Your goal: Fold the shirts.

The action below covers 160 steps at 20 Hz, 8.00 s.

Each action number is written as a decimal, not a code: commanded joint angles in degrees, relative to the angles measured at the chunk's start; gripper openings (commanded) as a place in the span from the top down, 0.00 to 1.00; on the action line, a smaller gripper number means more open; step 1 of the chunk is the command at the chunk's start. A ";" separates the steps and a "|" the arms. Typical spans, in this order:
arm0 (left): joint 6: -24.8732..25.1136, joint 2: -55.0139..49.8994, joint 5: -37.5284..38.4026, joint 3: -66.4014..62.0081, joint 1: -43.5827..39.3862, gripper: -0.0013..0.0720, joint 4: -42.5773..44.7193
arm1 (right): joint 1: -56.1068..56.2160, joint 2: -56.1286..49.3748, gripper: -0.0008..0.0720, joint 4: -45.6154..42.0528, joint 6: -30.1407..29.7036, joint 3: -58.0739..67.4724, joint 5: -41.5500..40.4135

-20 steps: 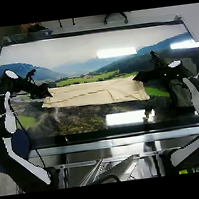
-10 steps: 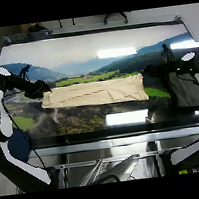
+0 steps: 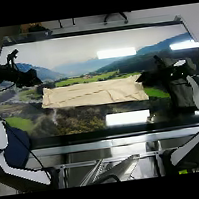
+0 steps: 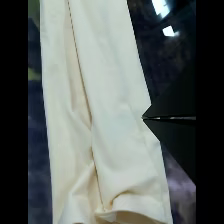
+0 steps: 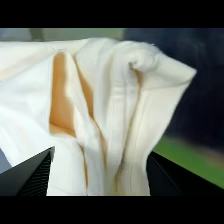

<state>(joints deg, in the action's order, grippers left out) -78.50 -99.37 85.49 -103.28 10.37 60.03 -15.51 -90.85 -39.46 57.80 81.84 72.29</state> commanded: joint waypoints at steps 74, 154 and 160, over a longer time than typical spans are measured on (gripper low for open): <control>7.08 44.41 -7.91 11.91 4.07 0.96 -12.07 | 22.08 -7.30 0.67 8.11 5.79 8.96 -2.38; -4.72 71.19 -20.00 69.46 -23.39 0.96 -12.04 | 49.22 40.89 0.95 -22.29 36.65 -33.64 -27.36; -7.15 71.95 -24.28 70.77 -29.55 0.96 -12.04 | 49.18 38.36 0.95 -22.27 36.48 -33.64 -24.28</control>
<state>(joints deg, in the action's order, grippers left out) -83.77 -28.12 63.68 -33.89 -16.62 47.97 32.53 -51.51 -61.49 94.59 48.62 47.72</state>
